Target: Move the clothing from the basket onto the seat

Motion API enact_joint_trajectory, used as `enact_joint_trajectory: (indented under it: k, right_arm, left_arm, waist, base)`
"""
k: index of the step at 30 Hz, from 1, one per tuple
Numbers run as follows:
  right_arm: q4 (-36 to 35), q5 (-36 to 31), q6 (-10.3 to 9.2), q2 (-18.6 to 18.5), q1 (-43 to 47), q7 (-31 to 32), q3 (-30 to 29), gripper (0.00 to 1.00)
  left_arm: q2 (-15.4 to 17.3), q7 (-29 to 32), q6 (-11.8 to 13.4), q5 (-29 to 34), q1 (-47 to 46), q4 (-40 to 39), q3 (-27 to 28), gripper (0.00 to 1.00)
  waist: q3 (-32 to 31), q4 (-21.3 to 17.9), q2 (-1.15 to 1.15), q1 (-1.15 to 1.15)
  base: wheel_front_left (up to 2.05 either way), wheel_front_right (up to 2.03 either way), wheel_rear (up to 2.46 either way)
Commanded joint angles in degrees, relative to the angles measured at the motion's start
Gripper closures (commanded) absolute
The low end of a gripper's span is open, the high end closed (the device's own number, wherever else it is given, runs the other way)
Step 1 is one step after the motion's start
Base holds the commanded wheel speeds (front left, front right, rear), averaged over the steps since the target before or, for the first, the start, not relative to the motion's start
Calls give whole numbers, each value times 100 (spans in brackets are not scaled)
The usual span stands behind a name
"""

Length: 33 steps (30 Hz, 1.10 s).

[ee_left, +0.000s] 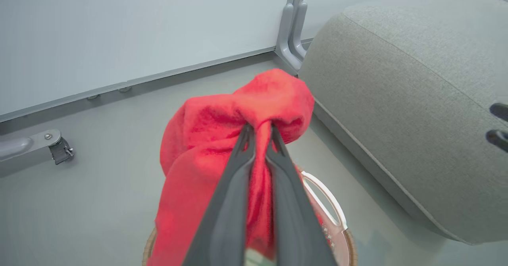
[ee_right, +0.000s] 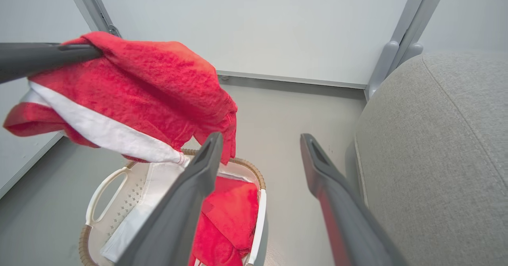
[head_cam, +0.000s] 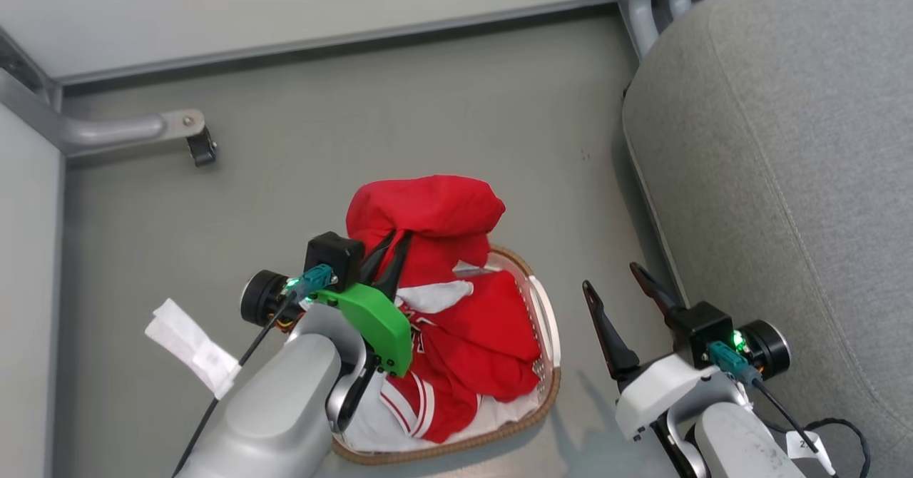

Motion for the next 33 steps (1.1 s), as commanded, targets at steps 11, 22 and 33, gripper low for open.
enact_joint_trajectory:
  k: [11, 22, 33]
  right_arm:
    - [-21, 64, -5, -26, 461, -13, 50, 0]
    - [7, 86, -6, -25, 632, -13, 155, 0]
    - [-179, -60, -5, -24, 255, -13, 691, 0]
  left_arm:
    - [-110, -13, -123, 967, 1052, -1488, 1583, 100]
    - [-403, -12, -362, 1373, 1493, -2217, 2247, 100]
    - [-459, -13, -403, 1282, 1426, -2373, 2119, 100]
  waist:
    - [-896, 118, 0, 0]
    - [-1149, 32, 0, 0]
    - [-1103, 129, 0, 0]
  base:
    - [0, 0, 0]
    - [0, 0, 0]
    - [0, 0, 0]
